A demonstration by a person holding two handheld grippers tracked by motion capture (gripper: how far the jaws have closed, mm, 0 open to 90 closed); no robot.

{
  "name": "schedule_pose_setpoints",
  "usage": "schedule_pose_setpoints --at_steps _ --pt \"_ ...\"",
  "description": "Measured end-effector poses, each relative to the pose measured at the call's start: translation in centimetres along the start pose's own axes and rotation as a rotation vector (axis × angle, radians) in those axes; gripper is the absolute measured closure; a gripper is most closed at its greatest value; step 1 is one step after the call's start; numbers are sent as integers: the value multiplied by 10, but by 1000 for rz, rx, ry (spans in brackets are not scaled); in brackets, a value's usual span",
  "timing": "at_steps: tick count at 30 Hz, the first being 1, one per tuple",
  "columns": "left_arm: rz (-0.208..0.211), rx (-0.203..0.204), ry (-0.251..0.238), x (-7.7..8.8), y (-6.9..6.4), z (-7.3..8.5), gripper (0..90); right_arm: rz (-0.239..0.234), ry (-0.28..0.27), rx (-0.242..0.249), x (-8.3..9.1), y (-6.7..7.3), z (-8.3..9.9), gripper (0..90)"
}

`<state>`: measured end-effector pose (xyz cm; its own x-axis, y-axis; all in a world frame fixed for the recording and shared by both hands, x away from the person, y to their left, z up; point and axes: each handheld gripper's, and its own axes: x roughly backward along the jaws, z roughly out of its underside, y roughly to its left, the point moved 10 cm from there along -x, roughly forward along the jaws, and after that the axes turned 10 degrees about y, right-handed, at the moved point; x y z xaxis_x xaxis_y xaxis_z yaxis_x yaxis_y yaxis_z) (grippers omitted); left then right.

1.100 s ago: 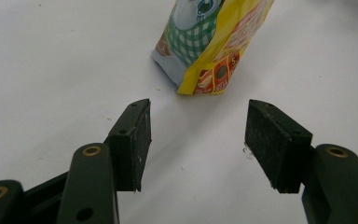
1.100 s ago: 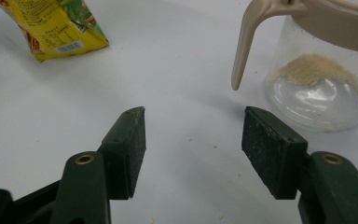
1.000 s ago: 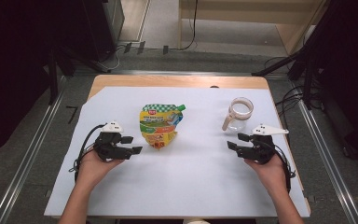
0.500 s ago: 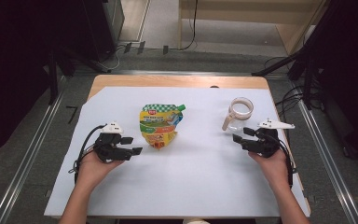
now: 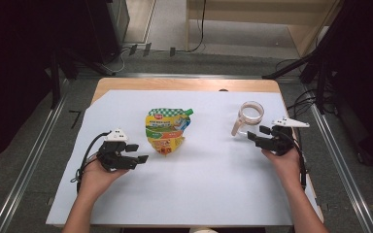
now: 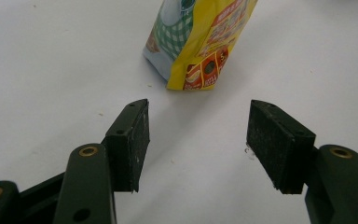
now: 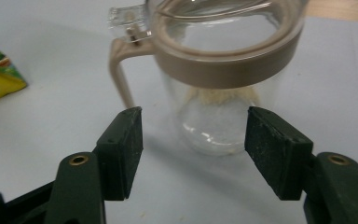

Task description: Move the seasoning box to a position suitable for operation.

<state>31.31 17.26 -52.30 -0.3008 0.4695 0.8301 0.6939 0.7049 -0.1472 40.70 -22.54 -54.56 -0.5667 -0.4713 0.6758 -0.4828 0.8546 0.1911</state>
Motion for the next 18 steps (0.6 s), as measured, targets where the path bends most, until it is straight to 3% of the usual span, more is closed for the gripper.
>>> schedule_pose_setpoints --at_steps 3,5,9,18 --pt "-1 -2 -1 1 0 1 397 12 33 -5 -6 -7 -1 335" --pt "-3 0 0 1 1 1 397 23 16 -2 -8 -12 -6 328" --pt "-4 -2 4 1 0 2 396 -6 26 -11 -17 -13 -11 239" --pt "2 -5 14 -2 -2 2 396 55 4 25 -39 -14 -18 123"
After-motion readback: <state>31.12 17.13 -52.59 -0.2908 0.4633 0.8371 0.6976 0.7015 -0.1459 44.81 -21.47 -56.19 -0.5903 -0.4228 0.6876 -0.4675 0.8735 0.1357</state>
